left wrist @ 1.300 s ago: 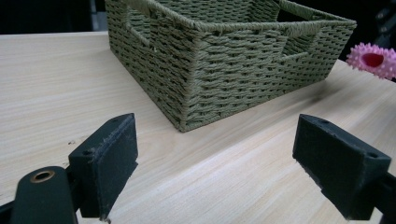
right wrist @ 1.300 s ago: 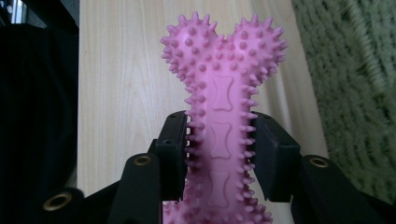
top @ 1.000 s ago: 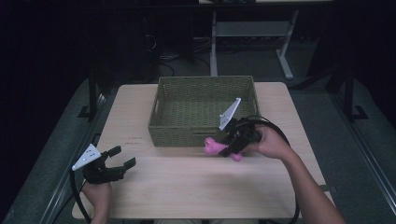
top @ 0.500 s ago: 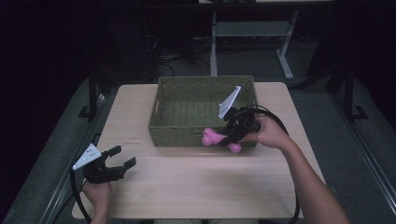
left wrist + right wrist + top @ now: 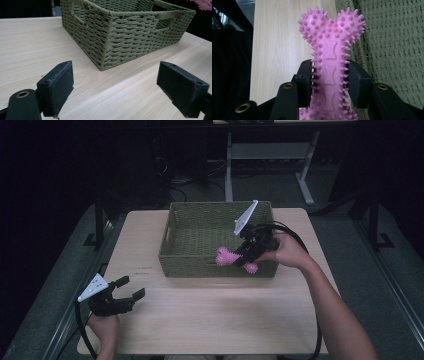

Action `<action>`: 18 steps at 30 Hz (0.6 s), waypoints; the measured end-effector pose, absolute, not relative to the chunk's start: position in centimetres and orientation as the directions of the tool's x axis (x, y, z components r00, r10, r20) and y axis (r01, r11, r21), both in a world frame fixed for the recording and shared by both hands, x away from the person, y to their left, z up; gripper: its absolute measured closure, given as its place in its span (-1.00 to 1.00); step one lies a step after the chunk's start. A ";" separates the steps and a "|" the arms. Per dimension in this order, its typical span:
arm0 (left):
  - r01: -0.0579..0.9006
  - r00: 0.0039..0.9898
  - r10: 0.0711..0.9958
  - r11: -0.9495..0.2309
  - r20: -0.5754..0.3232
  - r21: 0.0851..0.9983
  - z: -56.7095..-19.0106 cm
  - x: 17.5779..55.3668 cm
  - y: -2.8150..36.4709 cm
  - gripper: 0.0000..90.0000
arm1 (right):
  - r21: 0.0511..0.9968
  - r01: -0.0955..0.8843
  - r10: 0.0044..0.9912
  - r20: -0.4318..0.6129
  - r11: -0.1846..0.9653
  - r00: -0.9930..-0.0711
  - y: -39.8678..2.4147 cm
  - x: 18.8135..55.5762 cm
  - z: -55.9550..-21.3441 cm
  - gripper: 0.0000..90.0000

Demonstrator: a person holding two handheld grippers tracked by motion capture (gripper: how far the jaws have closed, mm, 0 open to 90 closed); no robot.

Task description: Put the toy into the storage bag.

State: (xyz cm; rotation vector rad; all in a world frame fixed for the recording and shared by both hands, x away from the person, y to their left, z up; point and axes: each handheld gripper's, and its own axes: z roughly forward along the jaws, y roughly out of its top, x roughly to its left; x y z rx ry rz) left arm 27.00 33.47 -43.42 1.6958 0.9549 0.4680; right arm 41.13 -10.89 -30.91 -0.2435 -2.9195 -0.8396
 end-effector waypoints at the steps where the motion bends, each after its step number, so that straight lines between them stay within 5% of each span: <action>1: 0.359 0.600 0.786 -0.096 -0.151 0.928 -43.4 27.0 33.5 -0.70 | 0.517 0.180 0.127 0.136 0.837 -0.983 -10.9 41.3 -30.8 0.28; 18: 0.359 0.596 0.789 -0.095 -0.149 0.928 -43.5 27.2 33.7 -0.70 | 0.545 0.201 0.140 0.153 0.814 -0.978 -11.1 44.2 -29.3 0.28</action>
